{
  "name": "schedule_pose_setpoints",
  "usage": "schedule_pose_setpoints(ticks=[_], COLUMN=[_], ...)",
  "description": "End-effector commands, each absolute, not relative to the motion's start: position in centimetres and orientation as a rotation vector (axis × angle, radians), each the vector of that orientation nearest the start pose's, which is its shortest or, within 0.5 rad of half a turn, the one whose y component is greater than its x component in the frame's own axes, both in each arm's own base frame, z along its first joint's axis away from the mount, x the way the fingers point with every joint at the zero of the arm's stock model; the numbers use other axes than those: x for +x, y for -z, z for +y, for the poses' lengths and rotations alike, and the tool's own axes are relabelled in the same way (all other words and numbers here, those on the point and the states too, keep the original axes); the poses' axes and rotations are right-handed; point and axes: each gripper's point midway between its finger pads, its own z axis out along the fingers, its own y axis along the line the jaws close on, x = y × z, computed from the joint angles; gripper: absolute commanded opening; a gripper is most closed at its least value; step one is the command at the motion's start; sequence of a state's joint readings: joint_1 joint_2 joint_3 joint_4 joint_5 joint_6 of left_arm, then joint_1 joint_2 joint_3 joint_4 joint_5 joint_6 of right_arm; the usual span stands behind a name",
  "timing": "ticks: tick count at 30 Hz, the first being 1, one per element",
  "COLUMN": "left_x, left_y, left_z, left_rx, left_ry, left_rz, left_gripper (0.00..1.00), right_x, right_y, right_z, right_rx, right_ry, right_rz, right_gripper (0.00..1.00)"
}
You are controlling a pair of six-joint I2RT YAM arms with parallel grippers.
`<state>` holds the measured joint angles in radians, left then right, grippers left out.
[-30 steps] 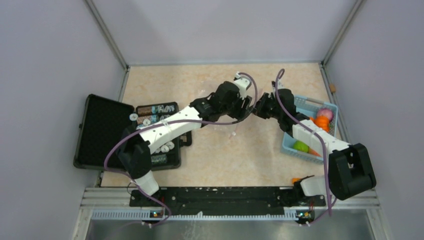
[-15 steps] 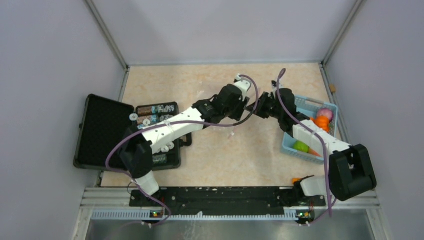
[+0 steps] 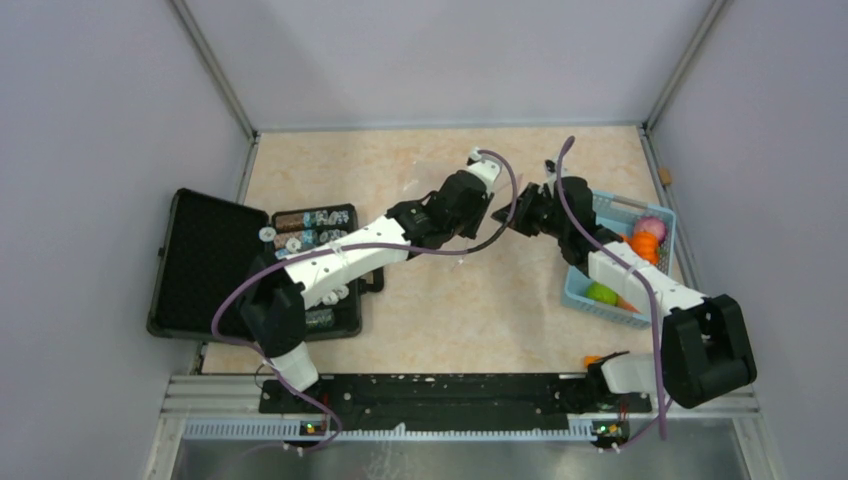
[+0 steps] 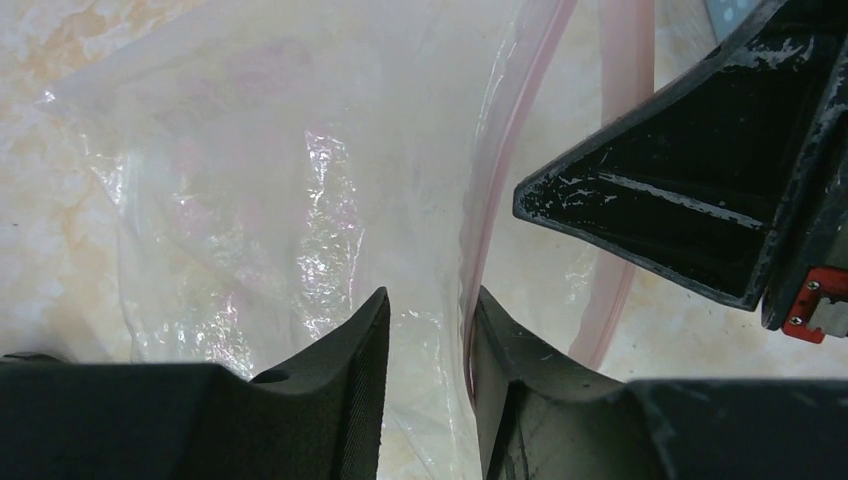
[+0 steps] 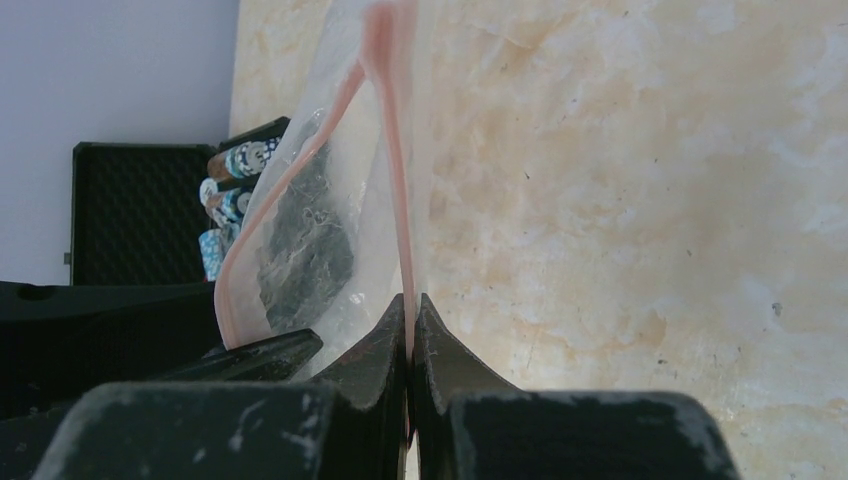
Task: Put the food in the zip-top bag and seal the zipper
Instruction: Open the zipper of the food storage bag at the center of the board.
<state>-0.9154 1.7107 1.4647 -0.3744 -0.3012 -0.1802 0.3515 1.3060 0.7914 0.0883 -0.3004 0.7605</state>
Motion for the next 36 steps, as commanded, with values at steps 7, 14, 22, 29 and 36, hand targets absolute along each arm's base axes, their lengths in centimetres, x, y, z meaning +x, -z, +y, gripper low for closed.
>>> schedule_pose_setpoints(ticks=[7,14,22,29,36], left_x=[33.9,33.2,33.9,34.7,34.7], left_y=[-22.8,-21.4,-22.9,-27.2,-27.6], left_z=[-37.1,-37.6,-35.5,-33.2,-33.1], left_rx=[0.635,0.646,0.558,0.463,0.477], left_ry=[0.353,0.389,0.285,0.208,0.184], left_rz=[1.977,2.023,2.018,1.932,1.949], left_gripper=[0.38,0.23,0.0,0.0,0.0], right_x=[33.5,33.5,34.3,34.2,34.3], right_y=[-19.3,-19.5,-16.2,-14.0,-14.4], right_z=[21.9,21.7,19.6,19.0,19.3], right_rx=[0.159,0.157,0.229,0.187,0.12], right_ry=[-1.054,-1.039,-0.854,-0.764,-0.757], right_rz=[2.058,2.051,2.139,2.219,2.253], right_gripper=[0.0,0.0,0.0,0.0,0.02])
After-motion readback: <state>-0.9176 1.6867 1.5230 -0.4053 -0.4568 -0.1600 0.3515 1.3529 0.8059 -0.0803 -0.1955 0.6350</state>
